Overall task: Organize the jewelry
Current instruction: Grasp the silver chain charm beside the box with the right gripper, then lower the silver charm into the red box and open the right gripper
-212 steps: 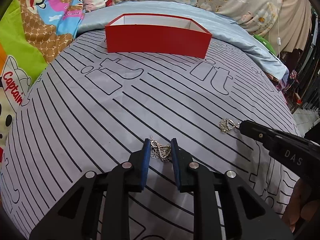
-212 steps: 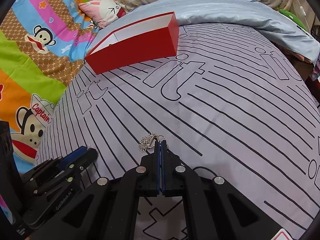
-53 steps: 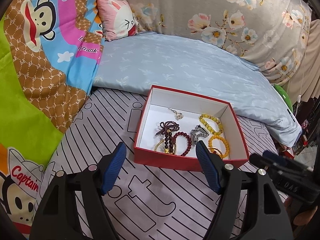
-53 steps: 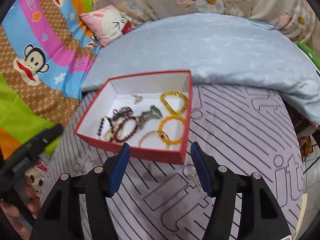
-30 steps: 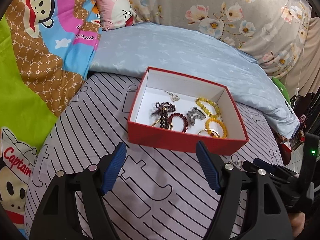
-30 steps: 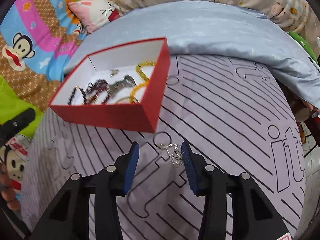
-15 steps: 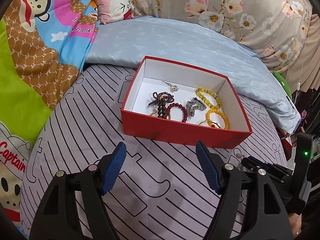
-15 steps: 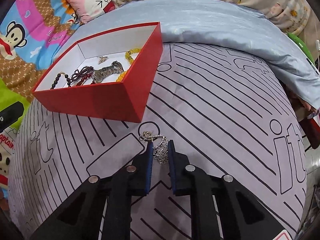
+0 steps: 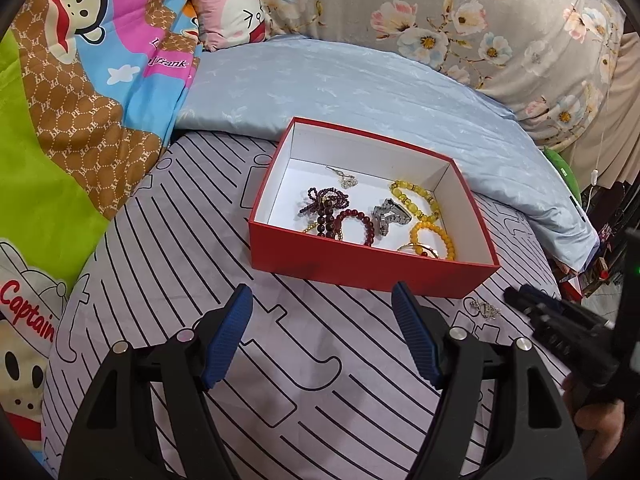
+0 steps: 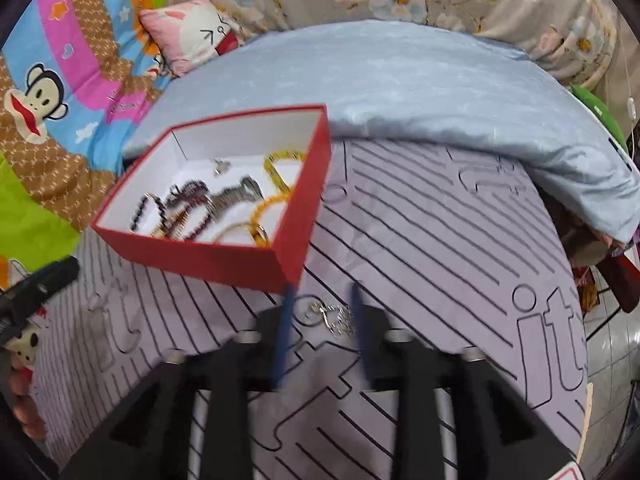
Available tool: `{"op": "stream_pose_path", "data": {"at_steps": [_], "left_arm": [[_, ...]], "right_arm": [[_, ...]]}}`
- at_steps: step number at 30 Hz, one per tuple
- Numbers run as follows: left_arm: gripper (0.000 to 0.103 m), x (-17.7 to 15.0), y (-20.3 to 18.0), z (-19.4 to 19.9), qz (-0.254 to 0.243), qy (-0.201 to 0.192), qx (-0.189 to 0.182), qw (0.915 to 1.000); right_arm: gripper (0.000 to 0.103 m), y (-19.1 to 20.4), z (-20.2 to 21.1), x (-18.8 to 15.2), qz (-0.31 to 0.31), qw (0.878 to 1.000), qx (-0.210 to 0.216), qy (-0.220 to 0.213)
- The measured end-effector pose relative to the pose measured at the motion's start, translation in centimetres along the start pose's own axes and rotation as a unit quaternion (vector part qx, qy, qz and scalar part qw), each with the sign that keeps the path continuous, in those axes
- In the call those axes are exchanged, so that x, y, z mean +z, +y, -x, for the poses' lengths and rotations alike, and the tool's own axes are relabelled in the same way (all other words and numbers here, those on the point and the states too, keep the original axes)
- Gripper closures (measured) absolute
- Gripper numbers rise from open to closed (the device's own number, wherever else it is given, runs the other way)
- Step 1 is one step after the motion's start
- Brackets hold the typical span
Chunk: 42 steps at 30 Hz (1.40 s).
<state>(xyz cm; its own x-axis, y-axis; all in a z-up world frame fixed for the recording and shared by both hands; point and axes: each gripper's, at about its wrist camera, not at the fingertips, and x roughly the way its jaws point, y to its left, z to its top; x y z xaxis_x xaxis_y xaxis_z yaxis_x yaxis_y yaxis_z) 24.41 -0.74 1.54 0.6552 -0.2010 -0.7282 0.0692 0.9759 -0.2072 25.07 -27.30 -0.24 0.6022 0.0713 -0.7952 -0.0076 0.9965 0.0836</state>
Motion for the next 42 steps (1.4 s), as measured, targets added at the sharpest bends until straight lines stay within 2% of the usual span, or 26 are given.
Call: {"op": "stream_pose_path", "data": {"at_steps": [4, 9, 12, 13, 15, 16, 22, 27, 31, 36, 37, 39, 41, 42], "left_arm": [[0.035, -0.1, 0.0, -0.3, 0.002, 0.005, 0.001, 1.0], [0.035, -0.2, -0.2, -0.7, -0.001, 0.01, 0.002, 0.9999], [0.035, -0.3, -0.3, -0.9, -0.002, 0.012, 0.002, 0.9999], [0.035, -0.3, -0.4, -0.9, -0.002, 0.012, 0.003, 0.9999], [0.035, -0.3, -0.4, -0.9, -0.001, 0.012, 0.003, 0.9999], [0.035, -0.3, -0.4, -0.9, 0.0, 0.012, 0.002, 0.9999], [0.035, -0.3, -0.6, -0.8, -0.003, 0.012, -0.002, 0.9999], [0.035, -0.2, -0.6, -0.6, -0.003, 0.01, -0.003, 0.9999], [0.035, -0.1, -0.5, -0.3, -0.001, 0.007, -0.004, 1.0], [0.035, 0.2, -0.4, 0.1, -0.001, 0.001, -0.003, 1.0], [0.035, 0.3, -0.4, 0.1, -0.001, 0.001, -0.002, 1.0], [0.035, 0.5, -0.2, 0.3, 0.0, -0.002, -0.001, 1.0], [0.035, 0.5, -0.1, 0.6, 0.0, -0.004, 0.001, 1.0], [0.035, 0.6, 0.0, 0.7, 0.0, -0.005, 0.002, 1.0]], "right_arm": [[0.063, 0.0, -2.2, -1.5, 0.002, 1.0, -0.007, 0.02], [0.064, -0.3, -3.8, -1.6, -0.005, 1.0, -0.006, 0.027], [0.075, -0.3, -4.2, -1.4, -0.003, 1.0, -0.01, 0.024], [0.085, -0.2, -4.2, -1.4, -0.001, 1.0, -0.011, 0.024], [0.091, -0.2, -4.1, -1.4, 0.001, 1.0, -0.009, 0.027], [0.098, -0.3, -4.0, -1.4, 0.0, 1.0, -0.007, 0.028], [0.099, -0.3, -2.7, -1.5, -0.006, 1.0, 0.001, 0.019], [0.099, 0.5, 0.2, -0.5, -0.001, 1.0, 0.012, -0.012], [0.099, 1.6, 3.3, 1.4, 0.007, 0.999, 0.025, -0.047], [0.099, 3.9, 5.8, 5.6, 0.021, 0.994, 0.059, -0.09], [0.099, 4.6, 6.1, 6.5, 0.023, 0.993, 0.065, -0.097], [0.091, 5.9, 6.5, 8.2, 0.027, 0.99, 0.077, -0.113], [0.064, 6.8, 7.0, 9.2, 0.026, 0.989, 0.072, -0.13], [0.061, 7.1, 7.4, 9.4, 0.025, 0.987, 0.073, -0.141]]}}
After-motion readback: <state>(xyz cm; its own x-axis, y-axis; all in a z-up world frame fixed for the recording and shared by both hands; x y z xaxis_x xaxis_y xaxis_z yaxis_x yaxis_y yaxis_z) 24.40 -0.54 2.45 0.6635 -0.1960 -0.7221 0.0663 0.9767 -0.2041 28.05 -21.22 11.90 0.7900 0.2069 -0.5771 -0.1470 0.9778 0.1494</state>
